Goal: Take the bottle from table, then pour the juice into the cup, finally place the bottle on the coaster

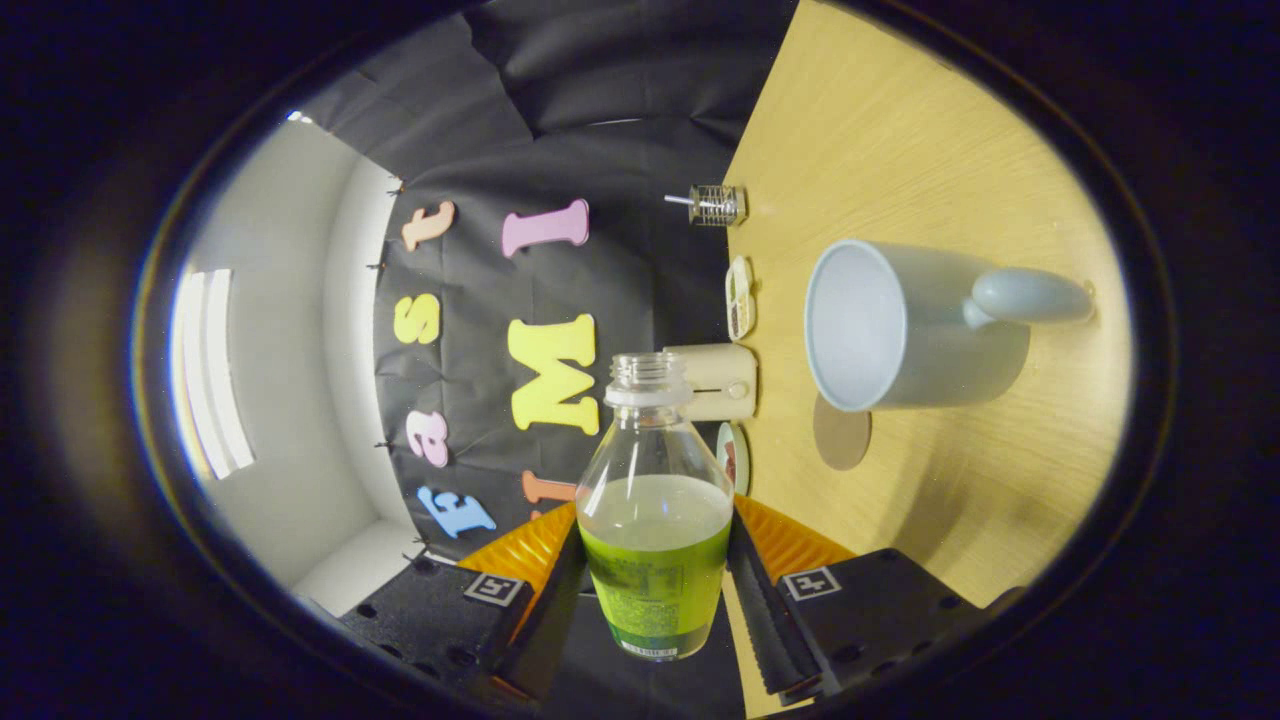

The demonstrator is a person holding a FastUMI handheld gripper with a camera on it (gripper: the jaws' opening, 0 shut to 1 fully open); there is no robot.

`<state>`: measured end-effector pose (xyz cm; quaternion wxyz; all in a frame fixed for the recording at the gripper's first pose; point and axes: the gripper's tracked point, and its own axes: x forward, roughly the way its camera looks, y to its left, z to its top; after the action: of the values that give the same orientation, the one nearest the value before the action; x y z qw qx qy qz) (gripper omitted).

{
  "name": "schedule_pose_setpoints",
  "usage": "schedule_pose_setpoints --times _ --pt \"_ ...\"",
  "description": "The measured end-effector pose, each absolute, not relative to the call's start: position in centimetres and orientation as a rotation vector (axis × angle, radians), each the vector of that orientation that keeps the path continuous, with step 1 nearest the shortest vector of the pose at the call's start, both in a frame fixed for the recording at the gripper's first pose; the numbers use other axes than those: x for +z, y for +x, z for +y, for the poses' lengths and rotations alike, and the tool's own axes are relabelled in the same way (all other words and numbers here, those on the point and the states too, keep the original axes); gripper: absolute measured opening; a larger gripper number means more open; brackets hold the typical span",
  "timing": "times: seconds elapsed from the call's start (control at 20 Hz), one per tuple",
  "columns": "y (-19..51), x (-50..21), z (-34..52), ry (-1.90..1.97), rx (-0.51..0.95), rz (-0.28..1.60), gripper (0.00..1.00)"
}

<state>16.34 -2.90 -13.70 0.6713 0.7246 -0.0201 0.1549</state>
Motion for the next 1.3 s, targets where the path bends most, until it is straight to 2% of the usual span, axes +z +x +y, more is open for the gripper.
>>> schedule_pose_setpoints --times 1.3 --pt "15.4 -10.5 -4.7 1.820 0.431 -0.087 0.79"
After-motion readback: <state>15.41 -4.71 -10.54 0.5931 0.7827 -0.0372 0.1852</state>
